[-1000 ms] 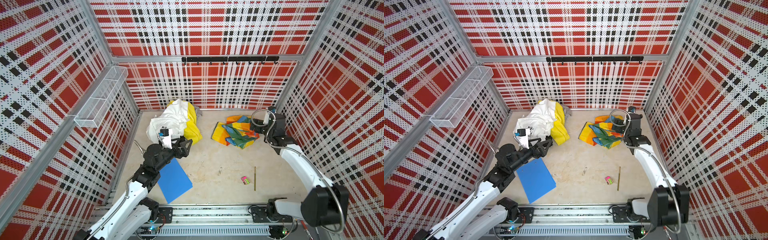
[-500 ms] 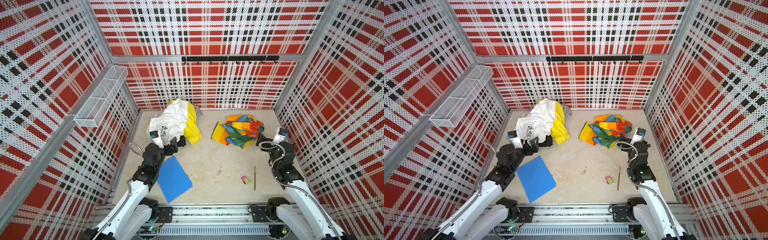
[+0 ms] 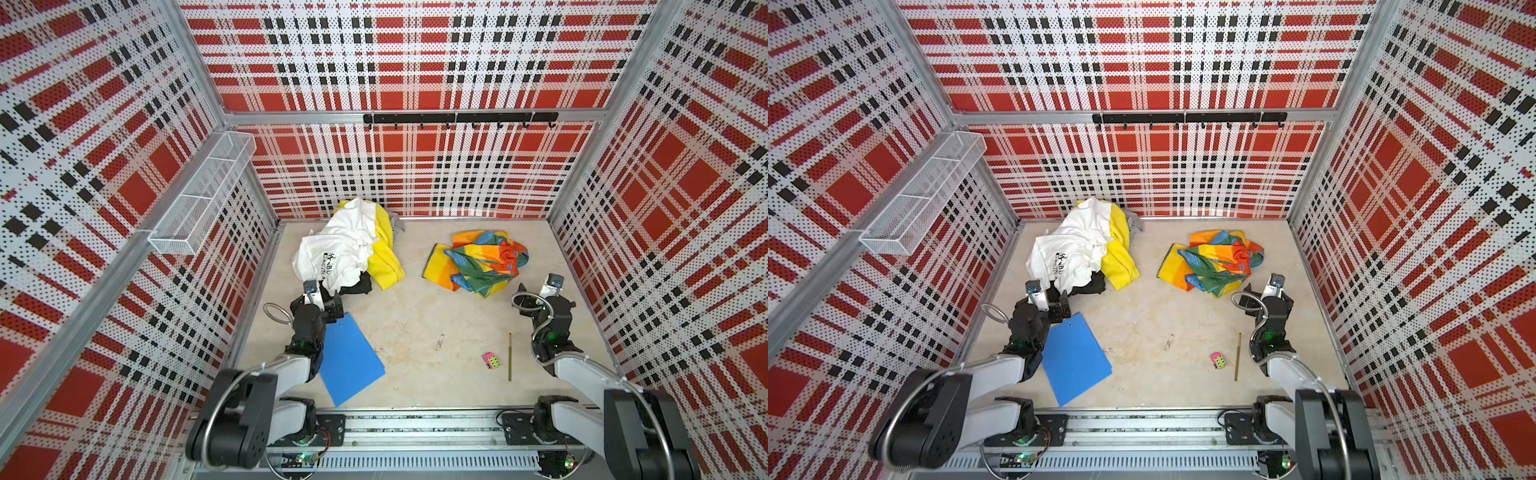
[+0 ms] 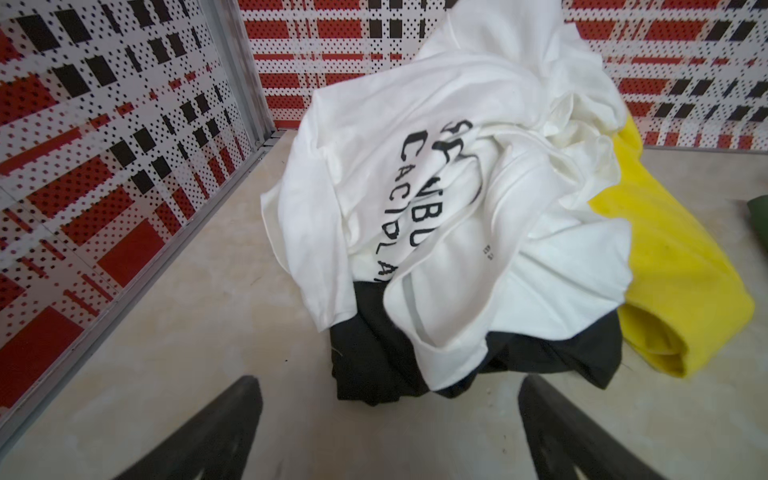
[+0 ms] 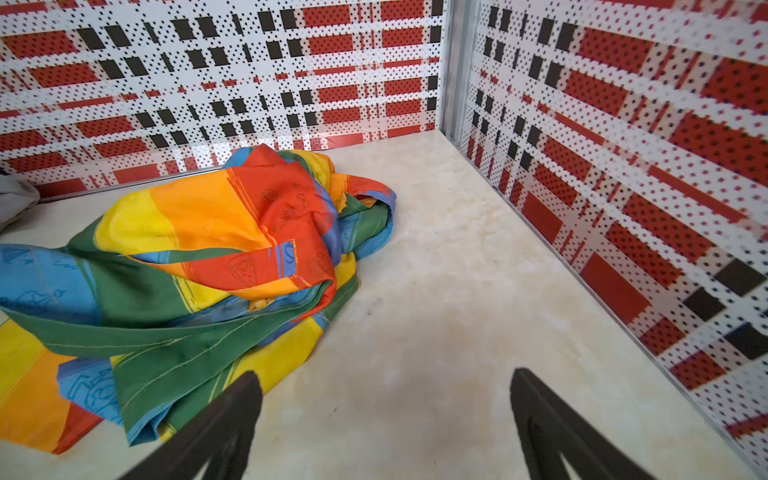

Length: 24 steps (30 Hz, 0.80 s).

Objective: Pick out a specific cloth from the pile

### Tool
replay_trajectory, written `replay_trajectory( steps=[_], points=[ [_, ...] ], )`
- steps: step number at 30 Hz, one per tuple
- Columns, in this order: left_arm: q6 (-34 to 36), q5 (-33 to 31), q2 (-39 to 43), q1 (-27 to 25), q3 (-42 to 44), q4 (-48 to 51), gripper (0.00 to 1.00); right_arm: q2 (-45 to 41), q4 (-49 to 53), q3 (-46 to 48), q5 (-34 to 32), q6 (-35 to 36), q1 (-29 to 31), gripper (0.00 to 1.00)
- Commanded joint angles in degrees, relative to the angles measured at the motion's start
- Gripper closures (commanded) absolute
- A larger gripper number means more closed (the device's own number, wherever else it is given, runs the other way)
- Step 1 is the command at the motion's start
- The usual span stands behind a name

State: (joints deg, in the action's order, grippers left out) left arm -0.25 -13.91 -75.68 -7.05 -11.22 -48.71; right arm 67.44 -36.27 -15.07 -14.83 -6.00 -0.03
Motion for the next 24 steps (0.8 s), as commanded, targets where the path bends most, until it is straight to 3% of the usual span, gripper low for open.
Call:
replay_trajectory(
  steps=[1,5,7,11,14,17,24],
  points=[
    [6.39,0.82,-4.73,-0.98,-1.74,-17.09,0.01,5.23,-17.64,0.82,0.62,2.0,-0.14,0.0],
    [6.52,-0.9,-10.65,-0.74,-4.15,-19.42,0.01,11.76,-28.41,1.77,2.48,4.76,-0.23,0.0],
    [4.75,1.22,-9.79,0.76,-4.03,-17.11,0.01,14.68,-29.4,1.26,3.65,4.93,-0.31,0.0],
    [2.08,6.26,-15.53,4.3,-2.98,-25.49,0.01,22.5,-41.48,3.38,6.33,6.0,-0.32,0.0],
    [1.5,6.3,-13.9,4.78,-5.61,-17.13,0.01,21.02,-34.48,1.14,5.45,5.14,-0.32,0.0],
    [-0.27,9.82,-14.36,7.04,-6.53,-16.48,0.01,21.13,-33.28,0.46,3.44,5.86,0.47,0.0],
    [-0.53,9.54,-14.57,6.92,-6.38,-16.95,0.01,21.87,-32.09,-0.71,4.35,6.46,0.65,0.0]
  ],
)
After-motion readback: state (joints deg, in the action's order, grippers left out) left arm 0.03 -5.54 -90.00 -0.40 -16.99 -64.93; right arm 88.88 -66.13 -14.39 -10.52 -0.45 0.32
